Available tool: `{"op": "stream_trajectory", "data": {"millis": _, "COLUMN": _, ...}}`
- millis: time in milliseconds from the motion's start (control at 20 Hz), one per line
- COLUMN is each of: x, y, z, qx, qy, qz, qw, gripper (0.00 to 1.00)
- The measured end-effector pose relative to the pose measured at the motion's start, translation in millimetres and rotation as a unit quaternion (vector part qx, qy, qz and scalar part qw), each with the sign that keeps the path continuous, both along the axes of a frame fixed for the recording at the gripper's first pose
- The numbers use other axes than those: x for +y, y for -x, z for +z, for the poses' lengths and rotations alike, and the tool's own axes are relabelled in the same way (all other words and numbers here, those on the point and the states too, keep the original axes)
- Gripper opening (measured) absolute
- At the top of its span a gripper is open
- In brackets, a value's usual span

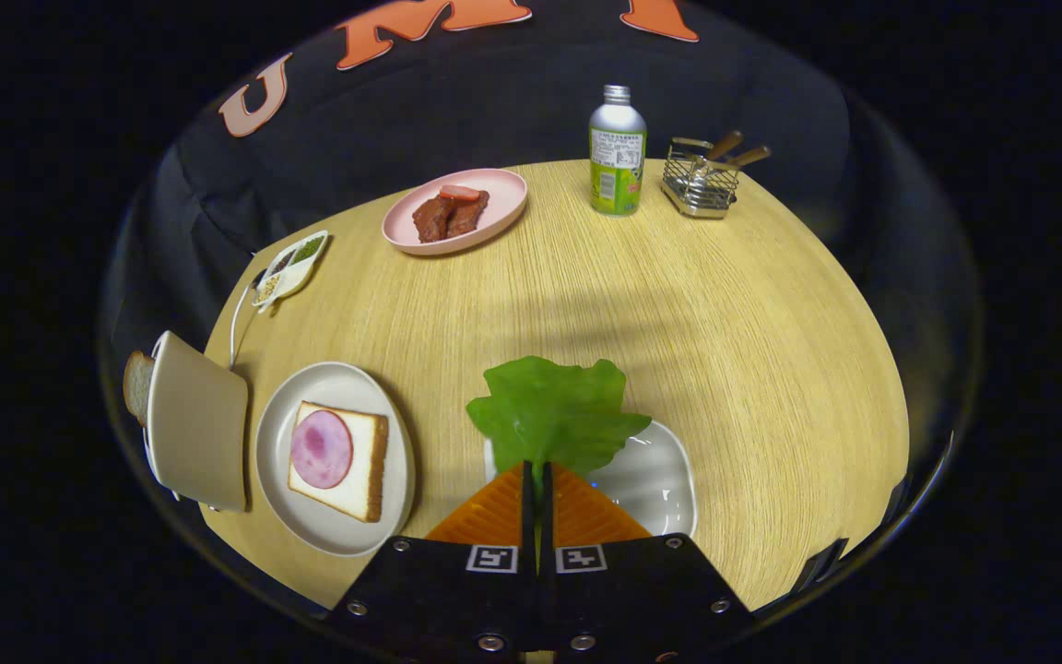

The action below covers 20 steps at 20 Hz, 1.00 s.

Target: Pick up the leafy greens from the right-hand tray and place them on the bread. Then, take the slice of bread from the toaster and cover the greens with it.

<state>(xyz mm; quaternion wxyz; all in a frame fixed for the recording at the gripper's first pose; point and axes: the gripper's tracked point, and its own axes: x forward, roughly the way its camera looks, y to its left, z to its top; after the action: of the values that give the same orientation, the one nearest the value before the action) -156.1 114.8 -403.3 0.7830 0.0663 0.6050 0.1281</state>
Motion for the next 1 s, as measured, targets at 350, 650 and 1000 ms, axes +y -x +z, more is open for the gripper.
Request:
{"op": "stream_trajectory", "data": {"millis": 350, "x": 61.6, "y": -9.2, "z": 60.2, "qx": -0.034, "qy": -0.06, "qz": 0.057, "qw": 0.996, "gripper": 0.01}}
{"op": "stream_trajectory", "data": {"millis": 650, "x": 122.8, "y": 10.9, "z": 72.8, "qx": -0.032, "qy": -0.093, "qz": 0.119, "qw": 0.988, "gripper": 0.01}}
{"op": "stream_trajectory", "data": {"millis": 1000, "x": 172.6, "y": 34.0, "z": 68.7, "qx": -0.016, "qy": -0.114, "qz": 0.18, "qw": 0.977, "gripper": 0.01}}
